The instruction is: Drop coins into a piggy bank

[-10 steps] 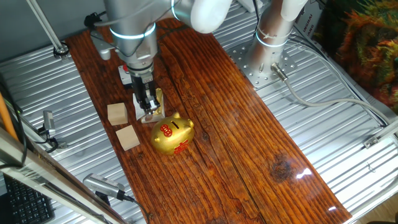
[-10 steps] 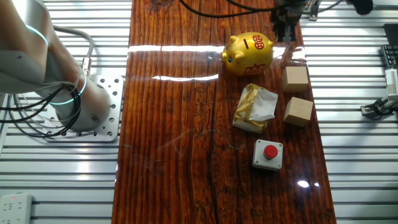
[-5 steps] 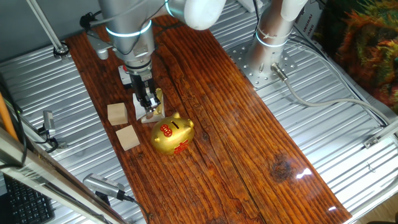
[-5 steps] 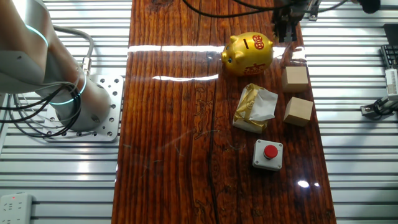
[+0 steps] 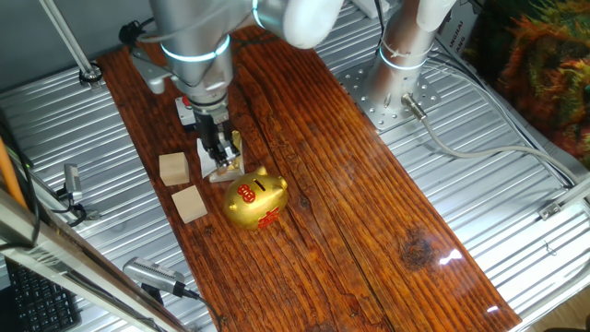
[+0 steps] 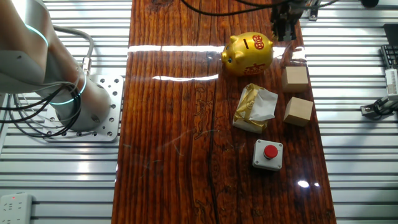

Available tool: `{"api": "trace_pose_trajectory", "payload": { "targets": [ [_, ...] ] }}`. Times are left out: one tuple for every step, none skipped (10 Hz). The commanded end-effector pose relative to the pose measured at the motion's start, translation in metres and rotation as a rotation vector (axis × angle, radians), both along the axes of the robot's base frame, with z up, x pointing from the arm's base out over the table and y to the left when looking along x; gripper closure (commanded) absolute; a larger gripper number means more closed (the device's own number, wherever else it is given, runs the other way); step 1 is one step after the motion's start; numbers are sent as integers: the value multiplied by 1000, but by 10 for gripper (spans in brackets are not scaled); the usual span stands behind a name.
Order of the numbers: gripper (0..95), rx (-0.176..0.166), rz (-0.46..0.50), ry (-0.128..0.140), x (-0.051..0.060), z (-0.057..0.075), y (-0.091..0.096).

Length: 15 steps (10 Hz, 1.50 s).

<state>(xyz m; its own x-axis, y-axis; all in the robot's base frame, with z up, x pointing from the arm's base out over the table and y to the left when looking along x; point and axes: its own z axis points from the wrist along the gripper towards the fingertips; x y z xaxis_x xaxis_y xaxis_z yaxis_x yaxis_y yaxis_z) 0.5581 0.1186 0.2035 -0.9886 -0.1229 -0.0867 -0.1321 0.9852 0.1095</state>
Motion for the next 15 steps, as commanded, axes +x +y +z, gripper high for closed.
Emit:
{"api": "trace_pose_trajectory", "payload": {
  "targets": [
    [950,-48,92,-2,-1,0,-1],
    [950,-50,102,9,-1,0,-1],
    [950,-59,104,2,-1,0,-1],
    [950,-64,95,-17,-1,0,-1],
    [950,-67,84,-25,-1,0,-1],
    [950,-86,69,-50,-1,0,-1],
    [950,-85,64,-53,-1,0,-1],
    [950,-86,66,-42,-1,0,-1],
    [950,-86,70,-39,-1,0,-1],
    [950,-92,77,-30,-1,0,-1],
    [950,-108,95,-31,-1,0,-1],
    [950,-114,110,-31,-1,0,-1],
    [950,-119,116,-28,-1,0,-1],
    [950,-120,113,-25,-1,0,-1],
    [950,-123,90,-18,-1,0,-1]
  ]
}}
